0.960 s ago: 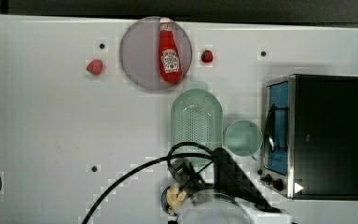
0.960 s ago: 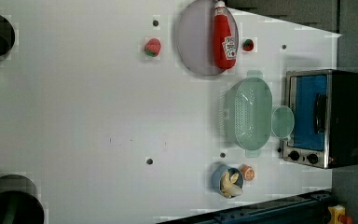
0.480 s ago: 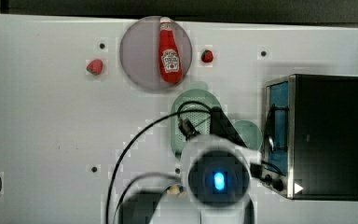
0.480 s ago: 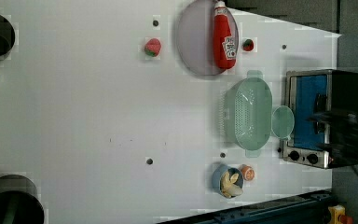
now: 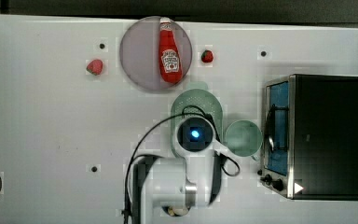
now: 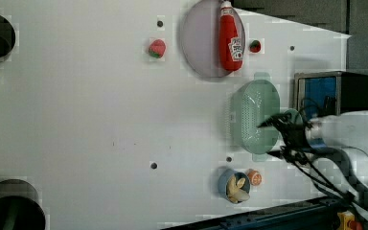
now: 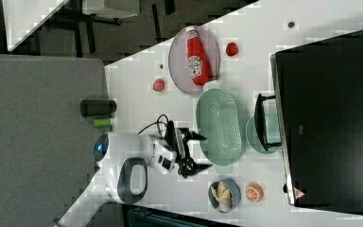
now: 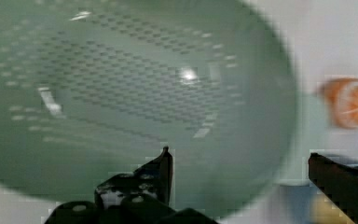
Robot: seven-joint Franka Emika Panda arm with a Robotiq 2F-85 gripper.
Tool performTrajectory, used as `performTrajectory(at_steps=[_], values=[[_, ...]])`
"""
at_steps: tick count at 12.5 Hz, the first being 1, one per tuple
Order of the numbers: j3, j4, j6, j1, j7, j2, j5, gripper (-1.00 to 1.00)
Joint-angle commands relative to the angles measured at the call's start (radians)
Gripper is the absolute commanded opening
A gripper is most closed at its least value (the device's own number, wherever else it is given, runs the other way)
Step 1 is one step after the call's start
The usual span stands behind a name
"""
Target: Drag strainer right to left.
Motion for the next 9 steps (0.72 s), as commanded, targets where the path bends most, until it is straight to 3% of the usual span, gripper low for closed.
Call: performTrajectory(at_steps=[1, 4, 9], values=[[0.033, 0.022, 0.186, 0.004, 0.188, 0.062, -0.006, 1.0], [0.035, 0.021, 0.356, 0.013, 0.247, 0.195, -0.006, 1.0], [0.042, 0.022, 0.478, 0.022, 0.276, 0.312, 0.003, 1.0]])
